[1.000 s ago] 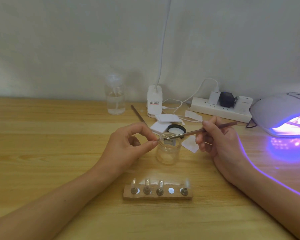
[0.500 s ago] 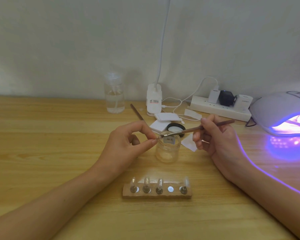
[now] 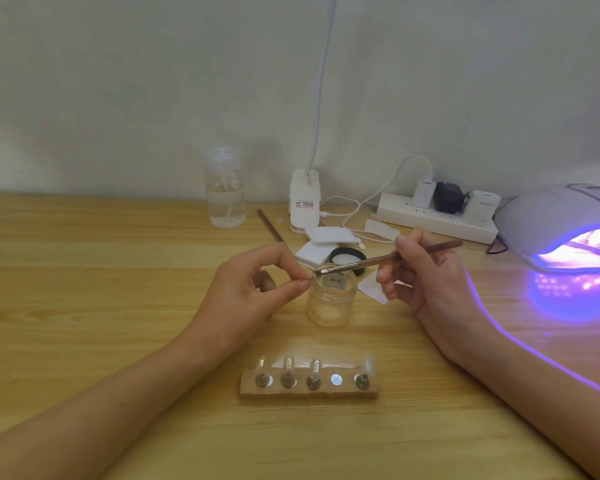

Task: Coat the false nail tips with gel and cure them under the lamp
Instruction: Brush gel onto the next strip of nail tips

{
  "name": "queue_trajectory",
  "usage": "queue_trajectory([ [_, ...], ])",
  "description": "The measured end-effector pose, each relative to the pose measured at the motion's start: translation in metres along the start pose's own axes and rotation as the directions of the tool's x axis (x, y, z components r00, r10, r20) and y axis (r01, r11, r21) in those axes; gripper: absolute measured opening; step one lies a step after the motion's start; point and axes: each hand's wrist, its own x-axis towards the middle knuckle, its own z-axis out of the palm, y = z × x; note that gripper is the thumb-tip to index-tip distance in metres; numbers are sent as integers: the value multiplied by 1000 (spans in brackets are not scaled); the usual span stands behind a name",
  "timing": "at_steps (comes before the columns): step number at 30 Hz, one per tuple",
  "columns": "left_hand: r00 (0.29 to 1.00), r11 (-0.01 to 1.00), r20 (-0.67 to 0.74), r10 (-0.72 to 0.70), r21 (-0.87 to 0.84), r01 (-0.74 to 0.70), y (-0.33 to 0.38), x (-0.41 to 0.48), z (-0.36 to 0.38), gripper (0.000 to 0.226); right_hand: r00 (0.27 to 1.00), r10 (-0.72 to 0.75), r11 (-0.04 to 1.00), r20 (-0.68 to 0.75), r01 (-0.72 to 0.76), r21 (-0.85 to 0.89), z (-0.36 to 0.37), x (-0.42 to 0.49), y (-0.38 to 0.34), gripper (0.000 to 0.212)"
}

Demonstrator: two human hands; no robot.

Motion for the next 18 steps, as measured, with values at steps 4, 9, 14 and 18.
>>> queue_trajectory([
  [4, 1000, 1000, -1, 2, 9, -2, 1, -1, 0, 12, 999, 27, 999, -41, -25, 39, -2, 1, -1, 22],
  [9, 1000, 1000, -2, -5, 18, 5, 1, -1, 0, 11, 999, 28, 1000, -26, -28, -1, -1, 0, 0, 24],
  [14, 1000, 1000, -3, 1, 10, -1, 1, -1, 0, 11, 1000, -7, 1000, 20, 6, 4, 0, -1, -1, 21],
  [18, 1000, 1000, -7, 10, 22, -10, 1, -1, 1, 11, 998, -11, 1000, -54, 11, -3, -1, 0, -1, 22],
])
